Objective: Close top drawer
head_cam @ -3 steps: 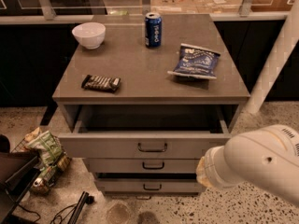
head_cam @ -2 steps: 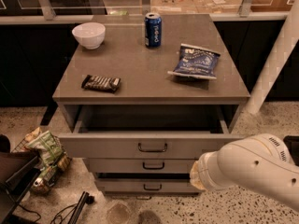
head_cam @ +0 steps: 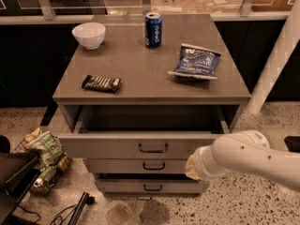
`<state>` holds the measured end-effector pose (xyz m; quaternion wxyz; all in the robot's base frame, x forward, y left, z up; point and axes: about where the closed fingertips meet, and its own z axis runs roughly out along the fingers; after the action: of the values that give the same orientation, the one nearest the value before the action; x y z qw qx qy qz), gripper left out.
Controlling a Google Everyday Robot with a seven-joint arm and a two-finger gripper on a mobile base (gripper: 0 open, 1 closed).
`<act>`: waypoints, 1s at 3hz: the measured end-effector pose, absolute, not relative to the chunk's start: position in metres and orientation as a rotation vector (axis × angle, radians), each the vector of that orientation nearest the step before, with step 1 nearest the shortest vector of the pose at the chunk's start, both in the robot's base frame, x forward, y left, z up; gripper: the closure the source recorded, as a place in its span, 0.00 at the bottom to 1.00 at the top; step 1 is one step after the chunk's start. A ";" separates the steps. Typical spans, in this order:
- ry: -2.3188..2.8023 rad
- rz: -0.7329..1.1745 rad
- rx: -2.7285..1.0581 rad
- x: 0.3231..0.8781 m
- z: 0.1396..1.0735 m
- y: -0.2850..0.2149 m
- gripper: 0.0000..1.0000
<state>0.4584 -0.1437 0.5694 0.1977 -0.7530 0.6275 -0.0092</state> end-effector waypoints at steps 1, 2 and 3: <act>1.711 -0.070 -2.186 0.501 0.556 -0.148 1.00; 1.711 -0.070 -2.186 0.500 0.556 -0.148 1.00; 1.684 -0.126 -2.229 0.532 0.560 -0.151 1.00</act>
Offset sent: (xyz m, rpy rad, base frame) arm 0.1211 -0.0148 -0.0067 -0.1851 -0.0666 0.1275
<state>0.5320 -0.1510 0.5597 0.1714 -0.7853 0.5933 -0.0443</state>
